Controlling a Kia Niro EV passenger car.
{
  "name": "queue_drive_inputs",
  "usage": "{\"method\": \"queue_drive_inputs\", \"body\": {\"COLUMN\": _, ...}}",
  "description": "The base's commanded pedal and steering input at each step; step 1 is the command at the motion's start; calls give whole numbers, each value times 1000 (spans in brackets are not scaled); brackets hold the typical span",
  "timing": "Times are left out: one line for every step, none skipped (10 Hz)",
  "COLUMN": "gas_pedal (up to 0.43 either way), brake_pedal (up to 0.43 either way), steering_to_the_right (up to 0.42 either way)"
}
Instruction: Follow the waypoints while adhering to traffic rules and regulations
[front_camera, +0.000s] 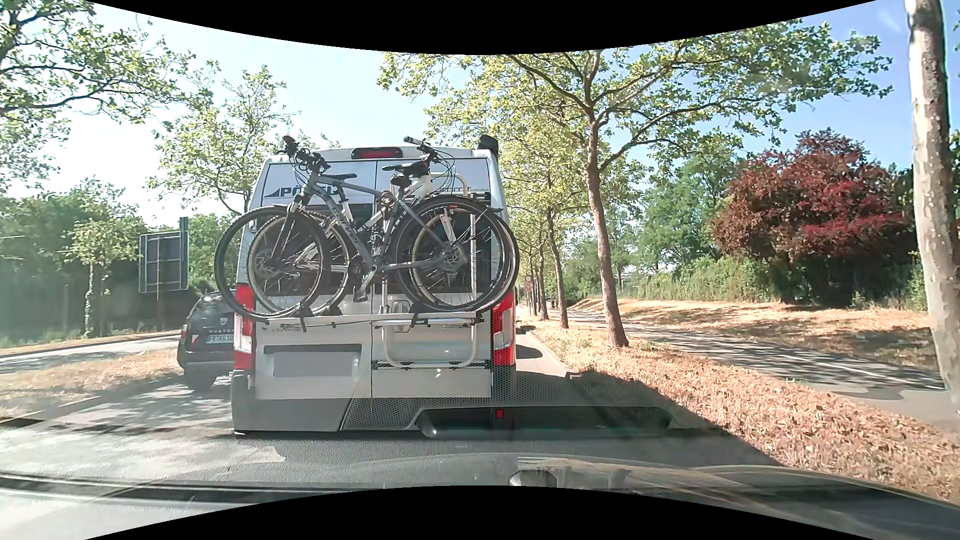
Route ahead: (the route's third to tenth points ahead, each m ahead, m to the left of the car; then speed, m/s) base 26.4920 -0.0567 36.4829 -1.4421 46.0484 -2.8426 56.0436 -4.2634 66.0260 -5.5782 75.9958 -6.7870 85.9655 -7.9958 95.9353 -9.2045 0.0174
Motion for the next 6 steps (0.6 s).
{"method": "queue_drive_inputs", "body": {"gas_pedal": 0, "brake_pedal": 152, "steering_to_the_right": -1}}
{"method": "queue_drive_inputs", "body": {"gas_pedal": 0, "brake_pedal": 159, "steering_to_the_right": 0}}
{"method": "queue_drive_inputs", "body": {"gas_pedal": 0, "brake_pedal": 152, "steering_to_the_right": 0}}
{"method": "queue_drive_inputs", "body": {"gas_pedal": 0, "brake_pedal": 152, "steering_to_the_right": 0}}
{"method": "queue_drive_inputs", "body": {"gas_pedal": 0, "brake_pedal": 159, "steering_to_the_right": 0}}
{"method": "queue_drive_inputs", "body": {"gas_pedal": 0, "brake_pedal": 159, "steering_to_the_right": 0}}
